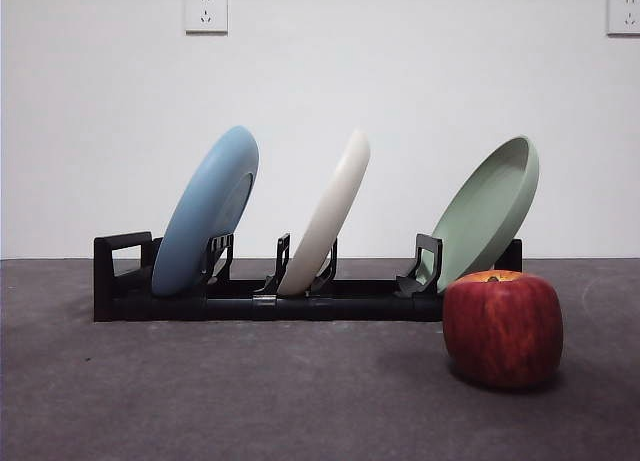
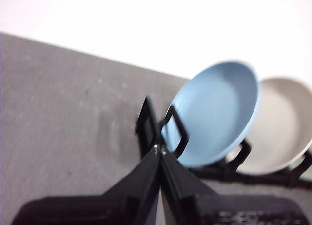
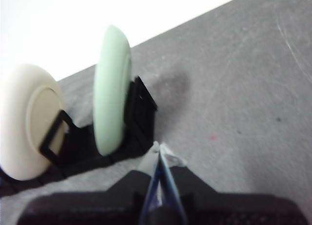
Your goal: Take the blue plate from the plate rack,put the plate on the table,take the apple from the table,put the apple in the plate
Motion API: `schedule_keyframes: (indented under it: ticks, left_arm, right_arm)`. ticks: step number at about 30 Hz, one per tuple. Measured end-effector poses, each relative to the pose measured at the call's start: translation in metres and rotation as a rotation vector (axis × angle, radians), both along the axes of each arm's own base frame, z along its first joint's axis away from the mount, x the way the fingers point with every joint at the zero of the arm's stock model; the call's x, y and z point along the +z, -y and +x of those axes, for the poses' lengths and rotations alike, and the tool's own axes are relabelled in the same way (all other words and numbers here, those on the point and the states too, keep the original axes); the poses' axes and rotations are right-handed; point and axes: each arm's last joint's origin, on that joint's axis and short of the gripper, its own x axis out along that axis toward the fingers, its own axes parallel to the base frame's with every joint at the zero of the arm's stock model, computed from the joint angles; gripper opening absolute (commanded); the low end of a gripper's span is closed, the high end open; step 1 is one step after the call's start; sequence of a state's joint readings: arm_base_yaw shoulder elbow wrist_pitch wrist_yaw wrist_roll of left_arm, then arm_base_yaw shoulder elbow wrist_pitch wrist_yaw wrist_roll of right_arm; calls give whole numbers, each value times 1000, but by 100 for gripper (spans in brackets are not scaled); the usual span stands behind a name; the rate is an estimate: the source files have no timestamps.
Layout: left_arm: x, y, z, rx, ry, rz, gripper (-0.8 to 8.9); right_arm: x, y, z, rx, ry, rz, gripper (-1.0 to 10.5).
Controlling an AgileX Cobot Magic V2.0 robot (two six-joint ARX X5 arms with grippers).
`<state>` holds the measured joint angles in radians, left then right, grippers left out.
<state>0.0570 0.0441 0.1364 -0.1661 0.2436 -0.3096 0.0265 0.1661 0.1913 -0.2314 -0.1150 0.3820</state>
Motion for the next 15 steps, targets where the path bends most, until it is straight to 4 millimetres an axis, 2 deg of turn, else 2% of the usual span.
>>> schedule_keyframes:
  ticks: [9,15]
  left_arm:
    - [51,1,6,-32,4,-26,-8]
    - [87,3,24,-151,-61,-43,-8]
  right_arm:
    - [69,-4,22,116,-16,-6,-11]
    - [106,-7,43,229,-99,-50,0]
